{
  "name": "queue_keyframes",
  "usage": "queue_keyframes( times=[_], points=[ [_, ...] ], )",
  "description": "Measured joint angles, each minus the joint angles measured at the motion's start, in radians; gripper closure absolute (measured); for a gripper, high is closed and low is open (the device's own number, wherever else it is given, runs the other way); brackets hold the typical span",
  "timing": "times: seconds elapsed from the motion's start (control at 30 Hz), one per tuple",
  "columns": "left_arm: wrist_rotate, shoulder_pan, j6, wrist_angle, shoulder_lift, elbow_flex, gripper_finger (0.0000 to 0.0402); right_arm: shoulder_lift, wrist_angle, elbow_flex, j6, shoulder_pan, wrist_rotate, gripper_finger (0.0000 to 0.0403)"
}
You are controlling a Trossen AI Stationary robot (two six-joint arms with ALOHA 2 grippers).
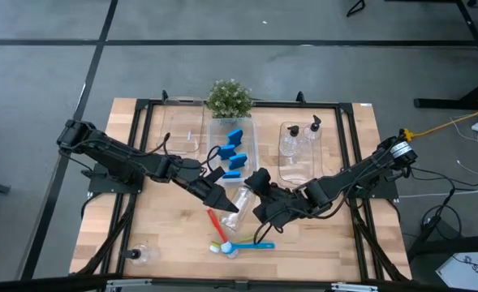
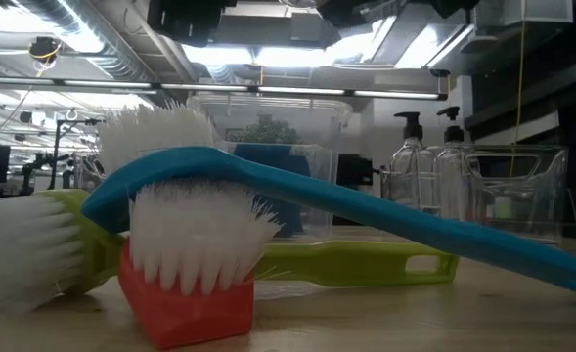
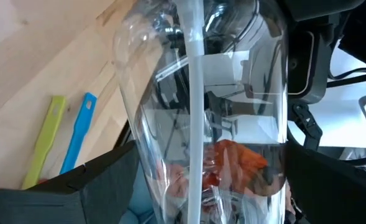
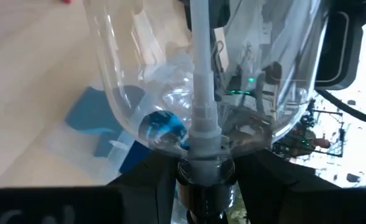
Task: Pick & Place Kitchen Sink Supplies
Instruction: Put the transparent bottle into the right transparent bin
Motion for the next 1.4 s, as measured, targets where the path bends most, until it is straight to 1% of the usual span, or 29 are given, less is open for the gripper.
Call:
queue_keyframes(
  times=[0.13,0.2,0.37,0.43,0.5,0.63,0.73,0.83,0.97,1.07,1.13,1.23,1.33,1.4],
  points=[
    [-0.003,-0.001,0.027,-0.009,0.001,0.0,0.0033,0.0,0.019,0.0,-0.052,0.0,0.008,0.0263],
    [-0.008,-0.002,0.043,-0.02,0.001,0.0,0.0046,0.0,0.024,0.001,-0.07,0.0,0.008,0.0255],
    [-0.046,-0.004,0.083,-0.026,0.004,-0.001,0.0094,0.0,0.046,0.006,-0.07,-0.005,0.014,0.0231],
    [-0.066,-0.004,0.074,-0.059,0.007,-0.007,0.0111,-0.004,0.061,0.01,-0.062,-0.005,0.009,0.0226],
    [-0.075,-0.003,0.076,-0.083,0.016,-0.01,0.0123,-0.012,0.07,0.014,-0.048,-0.005,0.008,0.0223],
    [-0.095,-0.003,0.113,-0.076,0.006,-0.005,0.0138,-0.007,0.069,0.012,-0.021,-0.004,-0.01,0.0221],
    [-0.109,-0.004,0.162,-0.067,0.009,-0.007,0.0145,-0.007,0.074,0.011,0.046,-0.001,-0.029,0.0221],
    [-0.111,-0.011,0.225,-0.066,0.003,-0.007,0.0147,-0.008,0.079,0.011,0.12,0.014,-0.027,0.022],
    [-0.108,-0.025,0.322,-0.069,0.003,-0.007,0.0148,-0.026,0.074,0.01,0.195,0.064,-0.032,0.022],
    [-0.137,-0.032,0.394,-0.061,0.0,-0.006,0.0148,-0.055,0.067,0.009,0.275,0.115,-0.062,0.0219],
    [-0.162,-0.034,0.44,-0.054,-0.001,-0.005,0.0148,-0.078,0.052,0.008,0.344,0.144,-0.095,0.0219],
    [-0.174,-0.035,0.523,-0.051,-0.001,-0.005,0.0148,-0.116,0.037,0.008,0.481,0.165,-0.144,0.0219],
    [-0.191,-0.036,0.653,-0.051,-0.001,-0.005,0.0148,-0.147,0.018,0.008,0.631,0.164,-0.17,0.0219],
    [-0.209,-0.038,0.749,-0.051,-0.001,-0.005,0.0148,-0.163,0.012,0.007,0.703,0.164,-0.185,0.0219]
  ],
)
